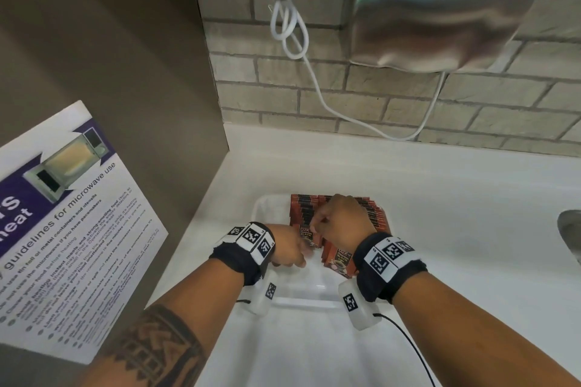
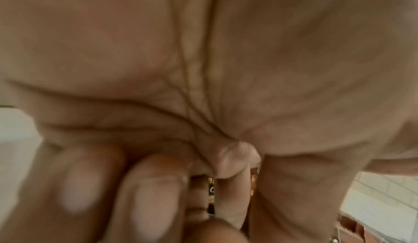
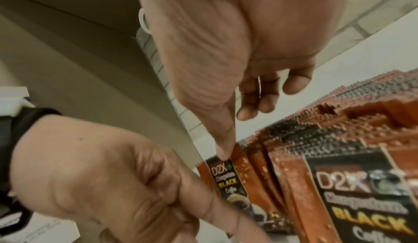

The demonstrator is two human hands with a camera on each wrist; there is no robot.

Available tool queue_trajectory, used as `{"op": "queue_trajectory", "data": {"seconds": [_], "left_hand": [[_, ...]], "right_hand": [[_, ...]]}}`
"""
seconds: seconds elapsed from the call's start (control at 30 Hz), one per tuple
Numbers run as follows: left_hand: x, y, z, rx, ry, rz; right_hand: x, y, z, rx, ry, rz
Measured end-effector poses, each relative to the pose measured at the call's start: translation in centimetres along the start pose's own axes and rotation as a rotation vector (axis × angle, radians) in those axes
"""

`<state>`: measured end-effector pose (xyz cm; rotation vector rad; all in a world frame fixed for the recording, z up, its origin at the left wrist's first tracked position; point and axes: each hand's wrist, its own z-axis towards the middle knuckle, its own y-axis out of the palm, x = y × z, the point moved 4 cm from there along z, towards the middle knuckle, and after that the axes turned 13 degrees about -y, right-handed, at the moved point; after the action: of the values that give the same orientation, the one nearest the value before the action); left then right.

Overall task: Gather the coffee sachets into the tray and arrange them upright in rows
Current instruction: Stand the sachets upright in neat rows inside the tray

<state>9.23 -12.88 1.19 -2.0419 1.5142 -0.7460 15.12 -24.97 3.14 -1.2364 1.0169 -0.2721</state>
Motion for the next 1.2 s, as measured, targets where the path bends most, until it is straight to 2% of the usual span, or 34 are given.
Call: {"op": "queue_trajectory", "data": {"seconds": [0.2,0.6,0.77,0.87,0.97,1.07,1.13,1.2], "left_hand": [[0.1,0.4,1.6,-0.037,-0.016,-0.025],[0.4,0.2,1.4,-0.058,0.016,-0.03],[0.5,0.3,1.2,-0.072,0.033,-0.049],[0.0,0.1,1.2,-0.036,0.035,-0.121],[-1.1,-1.1,0.7,0.054,0.086,-0.225],[-3.3,-2.7,0.1,0.295,0.116,-0.374],[-5.4,-3.6,-0.3,0.53,0.041,-0.482],[-7.2,-3.8,-0.5,0.661,-0.064,-0.581]], "right_hand": [[0.3,0.6,-0.1,-0.008,0.001,-0.014],[1.4,0.9,0.5,-0.013,0.012,0.02],[1.4,0.2,0.2,-0.002,0.017,0.075],[1.4,-1.2,-0.4,0.043,-0.003,0.105],[2.6,-3.1,-1.5,0.131,0.034,0.134],[5.1,-4.5,-3.4,0.217,0.129,0.177],[7.3,-4.8,-4.8,0.28,0.196,0.164],[9.5,-4.5,-6.3,0.346,0.279,0.158]]}}
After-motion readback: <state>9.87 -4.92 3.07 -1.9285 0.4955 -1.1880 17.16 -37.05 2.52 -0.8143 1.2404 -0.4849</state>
